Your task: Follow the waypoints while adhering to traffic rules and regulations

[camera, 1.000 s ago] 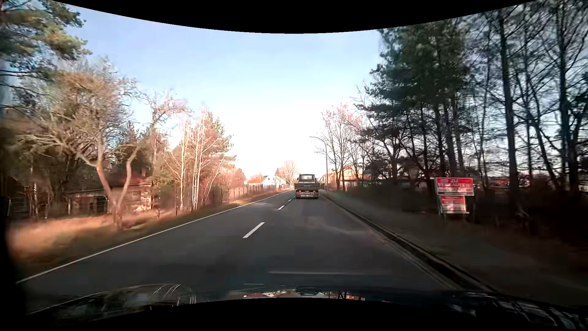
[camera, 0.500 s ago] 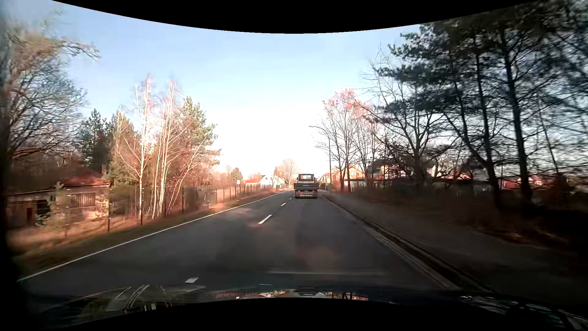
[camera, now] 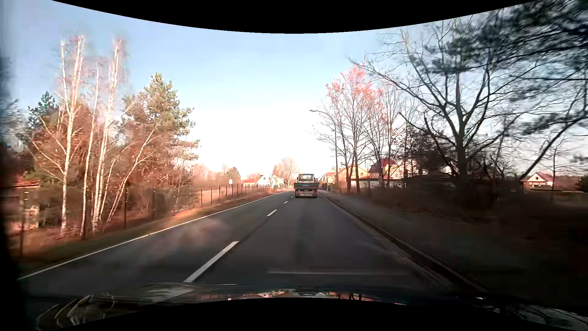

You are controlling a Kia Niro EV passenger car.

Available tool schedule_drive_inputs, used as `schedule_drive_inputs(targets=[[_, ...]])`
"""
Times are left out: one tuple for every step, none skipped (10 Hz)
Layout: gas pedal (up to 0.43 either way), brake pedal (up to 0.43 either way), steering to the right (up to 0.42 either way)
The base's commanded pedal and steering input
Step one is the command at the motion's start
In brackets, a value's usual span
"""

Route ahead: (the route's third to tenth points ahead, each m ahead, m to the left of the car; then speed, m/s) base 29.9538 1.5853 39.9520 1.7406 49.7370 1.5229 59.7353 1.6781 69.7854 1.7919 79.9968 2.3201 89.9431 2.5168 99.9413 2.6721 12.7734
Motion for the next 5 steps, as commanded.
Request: schedule_drive_inputs(targets=[[0.110,0.000,-0.003],[0.110,0.000,-0.002],[0.110,0.000,-0.003],[0.110,0.000,-0.003],[0.110,0.000,-0.003]])
